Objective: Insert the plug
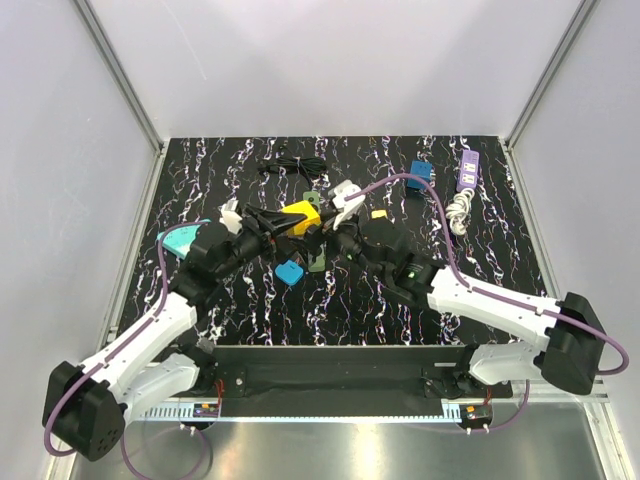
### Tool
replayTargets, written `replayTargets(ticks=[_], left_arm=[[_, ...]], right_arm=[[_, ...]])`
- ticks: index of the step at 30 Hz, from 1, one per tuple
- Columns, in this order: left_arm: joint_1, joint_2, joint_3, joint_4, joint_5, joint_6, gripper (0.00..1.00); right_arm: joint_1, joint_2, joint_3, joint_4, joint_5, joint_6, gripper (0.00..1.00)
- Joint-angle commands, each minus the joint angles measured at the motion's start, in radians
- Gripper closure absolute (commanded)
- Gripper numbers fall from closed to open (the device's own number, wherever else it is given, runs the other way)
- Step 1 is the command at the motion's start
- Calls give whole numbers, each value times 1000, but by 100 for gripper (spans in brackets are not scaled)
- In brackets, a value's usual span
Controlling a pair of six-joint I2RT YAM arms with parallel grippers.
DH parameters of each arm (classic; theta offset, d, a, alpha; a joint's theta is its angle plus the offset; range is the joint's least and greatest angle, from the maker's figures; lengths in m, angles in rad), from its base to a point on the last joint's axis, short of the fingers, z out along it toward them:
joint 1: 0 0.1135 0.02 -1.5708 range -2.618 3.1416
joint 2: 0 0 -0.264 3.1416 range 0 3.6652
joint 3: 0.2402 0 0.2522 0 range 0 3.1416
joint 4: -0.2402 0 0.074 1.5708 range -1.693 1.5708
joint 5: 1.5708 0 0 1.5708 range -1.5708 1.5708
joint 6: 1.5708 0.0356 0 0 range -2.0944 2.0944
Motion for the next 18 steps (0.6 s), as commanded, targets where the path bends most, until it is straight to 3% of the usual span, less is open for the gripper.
replayTargets(ticks=[1, 9, 12, 13, 16, 17, 18], left_arm=[[-13, 12, 76, 91, 6, -28, 100], [-48, 6, 68, 91, -3, -39, 100], [-53, -13, 22, 124, -13, -63, 100], [-54, -13, 16, 140, -8, -66, 95], [-54, -8, 2, 209, 16, -66, 69], [-54, -4, -4, 238, 24, -57, 33], [-54, 2, -4, 271, 32, -30, 17]], right_arm=[[22, 16, 60, 64, 29, -38, 5], [36, 79, 85, 121, 128, -40, 12], [36, 84, 80, 159, 149, -31, 27], [35, 82, 71, 173, 155, -28, 41], [36, 84, 60, 198, 158, -24, 62], [36, 76, 57, 196, 158, -24, 77], [36, 73, 63, 165, 158, -23, 85]])
